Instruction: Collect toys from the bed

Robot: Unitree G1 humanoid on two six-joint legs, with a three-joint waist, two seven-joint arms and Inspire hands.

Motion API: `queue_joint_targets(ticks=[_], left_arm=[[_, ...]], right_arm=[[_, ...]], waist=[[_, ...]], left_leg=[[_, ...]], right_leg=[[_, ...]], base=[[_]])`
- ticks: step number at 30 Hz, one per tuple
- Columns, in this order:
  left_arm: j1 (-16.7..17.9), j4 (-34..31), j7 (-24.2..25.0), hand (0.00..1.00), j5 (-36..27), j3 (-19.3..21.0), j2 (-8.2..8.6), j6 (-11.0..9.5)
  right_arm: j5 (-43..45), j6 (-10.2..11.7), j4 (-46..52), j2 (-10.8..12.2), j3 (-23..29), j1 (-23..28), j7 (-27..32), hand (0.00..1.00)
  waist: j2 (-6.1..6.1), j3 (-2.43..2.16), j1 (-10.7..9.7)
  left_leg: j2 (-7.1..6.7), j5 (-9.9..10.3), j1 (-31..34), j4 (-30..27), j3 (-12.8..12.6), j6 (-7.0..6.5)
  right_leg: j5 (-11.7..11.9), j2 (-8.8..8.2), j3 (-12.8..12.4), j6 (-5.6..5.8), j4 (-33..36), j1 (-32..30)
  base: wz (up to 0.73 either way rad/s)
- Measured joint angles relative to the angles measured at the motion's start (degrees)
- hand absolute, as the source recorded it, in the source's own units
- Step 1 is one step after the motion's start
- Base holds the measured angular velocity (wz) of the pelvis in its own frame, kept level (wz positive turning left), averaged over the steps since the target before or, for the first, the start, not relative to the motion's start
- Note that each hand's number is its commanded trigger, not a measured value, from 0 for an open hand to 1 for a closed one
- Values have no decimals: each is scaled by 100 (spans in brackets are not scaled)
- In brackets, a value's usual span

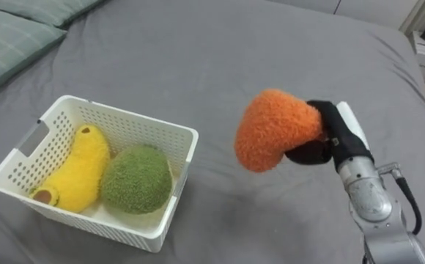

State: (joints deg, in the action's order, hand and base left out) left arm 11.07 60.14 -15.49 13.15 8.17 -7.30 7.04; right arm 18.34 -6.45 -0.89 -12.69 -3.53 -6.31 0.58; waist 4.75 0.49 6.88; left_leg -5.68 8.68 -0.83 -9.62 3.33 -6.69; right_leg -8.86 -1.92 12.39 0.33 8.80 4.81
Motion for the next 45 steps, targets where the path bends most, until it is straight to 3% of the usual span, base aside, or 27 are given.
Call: queue_joint_targets(ticks=[10,15,20,24,29,30,34,35,36,37,45], left_arm=[[-152,136,-6,0,-4,39,-49,2],[-76,176,36,0,4,-6,-68,178],[-14,178,71,0,-1,-10,-64,272],[-9,172,139,0,13,7,-61,309],[11,125,154,0,13,15,-77,348],[-5,116,155,0,18,13,-77,361],[-6,5,150,0,88,14,-71,386],[-5,5,146,0,113,14,-67,388],[1,5,138,0,117,12,-66,391],[6,-1,135,0,119,9,-65,395],[415,-456,66,0,111,-9,-63,461]], right_arm=[[119,-86,401,-31,-400,-508,11,100],[60,-348,435,-61,-887,-841,5,100],[-123,-435,419,-58,-1042,-1083,-36,100],[-256,-500,351,-52,-1155,-1175,-98,100],[-161,-516,25,12,-1386,-1378,-121,100],[-115,-560,-102,49,-1397,-1408,-121,86],[-3,-620,-348,114,-1512,-1454,-151,65],[-4,-620,-382,134,-1531,-1454,-160,42],[-10,-620,-430,159,-1531,-1455,-160,9],[-10,-617,-459,163,-1533,-1456,-160,0],[-469,-615,-981,107,-1550,-1493,-116,0]], waist=[[47,-16,394],[70,-16,590],[148,-23,836],[235,11,1041],[290,33,1148],[284,40,1235],[297,47,1357],[294,49,1381],[290,51,1396],[291,51,1397],[242,85,1369]], left_leg=[[-2,6,6,3,43,-10],[-12,5,29,-8,146,-7],[-34,4,112,-9,290,-5],[-65,-1,153,-71,422,-2],[-116,-2,226,-125,548,-5],[-123,-2,228,-128,564,-6],[-152,-3,259,-180,669,-7],[-163,-4,270,-198,700,-7],[-179,-6,282,-214,742,-9],[-188,-11,290,-216,773,-10],[-240,-45,322,-228,850,-25]], right_leg=[[2,-2,78,5,-12,1],[1,-4,200,5,-14,14],[1,-12,357,6,-16,0],[-3,-20,498,12,-29,18],[-12,-83,603,28,-27,11],[-16,-91,642,34,-21,13],[-18,-99,705,38,-18,33],[-19,-107,761,41,-18,41],[-24,-116,821,48,-21,53],[-25,-122,839,51,-22,58],[-41,-160,899,79,-22,64]], base=[[2],[9],[15],[17],[13],[10],[13],[15],[19],[20],[7]])
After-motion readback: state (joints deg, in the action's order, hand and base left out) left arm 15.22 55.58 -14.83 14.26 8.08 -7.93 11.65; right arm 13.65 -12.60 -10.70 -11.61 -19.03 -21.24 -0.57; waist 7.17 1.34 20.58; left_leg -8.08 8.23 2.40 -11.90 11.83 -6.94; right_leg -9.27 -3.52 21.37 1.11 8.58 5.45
